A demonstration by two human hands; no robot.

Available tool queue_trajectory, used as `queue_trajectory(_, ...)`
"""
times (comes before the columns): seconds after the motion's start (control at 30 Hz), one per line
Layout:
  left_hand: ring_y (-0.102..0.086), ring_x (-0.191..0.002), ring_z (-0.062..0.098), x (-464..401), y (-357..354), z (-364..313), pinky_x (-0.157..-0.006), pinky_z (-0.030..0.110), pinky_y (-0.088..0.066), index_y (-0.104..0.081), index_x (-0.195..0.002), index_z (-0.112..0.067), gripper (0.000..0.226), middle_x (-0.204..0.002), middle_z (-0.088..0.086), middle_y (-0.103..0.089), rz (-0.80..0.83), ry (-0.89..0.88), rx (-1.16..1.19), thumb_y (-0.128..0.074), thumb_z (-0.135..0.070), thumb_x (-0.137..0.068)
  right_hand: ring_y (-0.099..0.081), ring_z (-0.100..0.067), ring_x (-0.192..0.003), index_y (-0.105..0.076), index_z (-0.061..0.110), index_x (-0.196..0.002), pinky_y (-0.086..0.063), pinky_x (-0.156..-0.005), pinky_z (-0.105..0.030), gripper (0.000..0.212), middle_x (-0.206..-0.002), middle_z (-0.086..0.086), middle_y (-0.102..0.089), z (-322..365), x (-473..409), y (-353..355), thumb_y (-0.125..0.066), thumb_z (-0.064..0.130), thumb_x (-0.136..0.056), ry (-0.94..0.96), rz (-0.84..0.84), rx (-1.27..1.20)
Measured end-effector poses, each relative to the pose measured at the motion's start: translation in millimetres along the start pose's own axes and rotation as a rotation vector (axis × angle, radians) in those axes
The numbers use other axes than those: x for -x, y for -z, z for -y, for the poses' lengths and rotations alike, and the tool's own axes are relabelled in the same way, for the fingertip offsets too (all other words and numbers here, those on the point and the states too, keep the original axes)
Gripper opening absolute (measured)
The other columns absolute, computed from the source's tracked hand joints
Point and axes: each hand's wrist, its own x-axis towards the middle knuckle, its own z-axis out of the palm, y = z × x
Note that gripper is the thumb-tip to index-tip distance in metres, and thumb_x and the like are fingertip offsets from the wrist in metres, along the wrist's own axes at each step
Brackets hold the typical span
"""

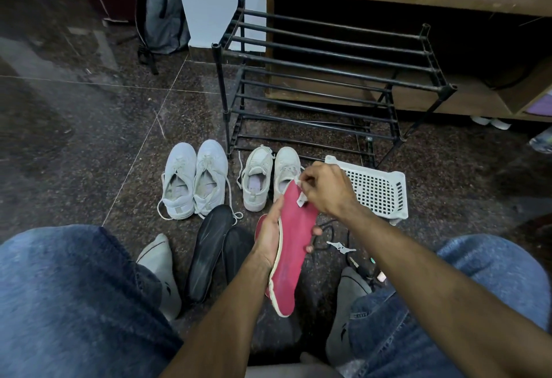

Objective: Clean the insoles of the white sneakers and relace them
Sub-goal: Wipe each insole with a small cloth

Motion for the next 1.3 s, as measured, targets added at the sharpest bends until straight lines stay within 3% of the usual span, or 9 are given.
queue_trajectory(0.2, -0.061, -0.055, 0.021, 1.4, -15.1, -10.1, -0.043, 0.028, -0.048, -0.065, -0.107, -0.013, 0.053, -0.076, 0.008, -0.067, -0.069, -0.029, -0.037, -0.04, -0.057, -0.093, -0.063, -0.014, -0.08, -0.075, 0.014, -0.091, -0.054, -0.081, -0.036, 0.01, -0.093, 0.002, -0.069, 10.0, 26.2, -3.4, -0.066, 0.015, -0.088, 0.206, 0.136, -0.104)
queue_trajectory(0.43, -0.067, -0.068, 0.025, 1.5, -13.3, -3.2, -0.047, 0.027, -0.049, -0.063, -0.118, -0.01, 0.067, -0.093, 0.013, -0.07, -0.033, 0.04, -0.092, -0.032, -0.064, -0.094, -0.058, -0.013, -0.081, -0.075, 0.018, -0.096, -0.044, -0.07, -0.025, 0.014, -0.097, 0.004, -0.068, -4.0, -1.2, 3.0, -0.064, 0.02, -0.088, -0.082, -0.102, -0.079)
queue_trajectory(0.53, -0.067, -0.066, 0.025, 1.7, -18.3, -8.2, -0.048, 0.029, -0.053, -0.069, -0.107, -0.008, 0.063, -0.086, 0.016, -0.069, -0.059, -0.009, -0.03, -0.034, -0.059, -0.096, -0.06, -0.011, -0.079, -0.076, 0.015, -0.094, -0.05, -0.074, -0.029, 0.011, -0.095, 0.004, -0.069, 6.0, 15.2, -4.1, -0.067, 0.016, -0.087, 0.025, -0.025, -0.201)
queue_trajectory(0.63, -0.069, -0.07, 0.025, -0.6, -17.9, -13.6, -0.059, 0.033, -0.057, -0.078, -0.089, -0.01, 0.066, -0.083, 0.015, -0.071, -0.087, -0.064, 0.067, -0.032, -0.057, -0.097, -0.061, -0.01, -0.07, -0.076, 0.016, -0.091, -0.052, -0.07, -0.031, 0.009, -0.084, 0.012, -0.064, 16.1, 36.4, -11.6, -0.068, 0.018, -0.086, 0.115, 0.08, -0.261)
queue_trajectory(0.87, -0.064, -0.058, 0.026, 1.1, -19.9, -11.6, -0.045, 0.029, -0.05, -0.065, -0.109, -0.009, 0.065, -0.078, 0.019, -0.066, -0.068, -0.032, -0.077, -0.037, -0.064, -0.088, -0.064, -0.016, -0.085, -0.075, 0.02, -0.097, -0.053, -0.079, -0.035, 0.014, -0.098, 0.007, -0.069, 0.8, 12.7, -2.2, -0.064, 0.022, -0.088, 0.008, -0.069, -0.073)
queue_trajectory(0.97, -0.067, -0.06, 0.025, 0.7, -14.2, -14.0, -0.047, 0.03, -0.052, -0.073, -0.096, -0.01, 0.063, -0.079, 0.014, -0.07, -0.104, -0.061, 0.018, -0.032, -0.058, -0.096, -0.063, -0.008, -0.076, -0.076, 0.017, -0.096, -0.054, -0.077, -0.031, 0.012, -0.097, 0.005, -0.072, 8.6, 25.9, -7.9, -0.067, 0.018, -0.088, 0.085, 0.069, -0.18)
queue_trajectory(1.07, -0.068, -0.068, 0.025, -1.4, -11.6, -14.7, -0.059, 0.033, -0.056, -0.079, -0.085, -0.009, 0.065, -0.082, 0.015, -0.07, -0.112, -0.105, 0.059, -0.035, -0.056, -0.094, -0.056, 0.005, -0.064, -0.076, 0.016, -0.092, -0.048, -0.071, -0.024, 0.01, -0.092, 0.01, -0.07, 13.3, 40.1, -10.2, -0.068, 0.016, -0.086, 0.16, 0.237, -0.23)
queue_trajectory(1.2, -0.061, -0.055, 0.023, -1.3, -17.1, -10.3, -0.044, 0.028, -0.047, -0.077, -0.086, -0.015, 0.058, -0.074, 0.011, -0.067, -0.125, -0.074, -0.023, -0.041, -0.06, -0.088, -0.062, -0.012, -0.085, -0.074, 0.02, -0.098, -0.051, -0.08, -0.03, 0.014, -0.101, 0.008, -0.069, 3.4, 22.9, -3.5, -0.065, 0.026, -0.09, 0.069, 0.063, -0.057)
queue_trajectory(1.3, -0.061, -0.058, 0.024, -2.2, -16.1, -9.2, -0.045, 0.028, -0.047, -0.074, -0.095, -0.014, 0.058, -0.078, 0.012, -0.067, -0.118, -0.063, -0.029, -0.038, -0.059, -0.092, -0.062, -0.014, -0.081, -0.074, 0.02, -0.098, -0.052, -0.078, -0.031, 0.014, -0.1, 0.006, -0.068, 3.8, 19.2, -3.4, -0.063, 0.023, -0.089, -0.018, -0.019, -0.046)
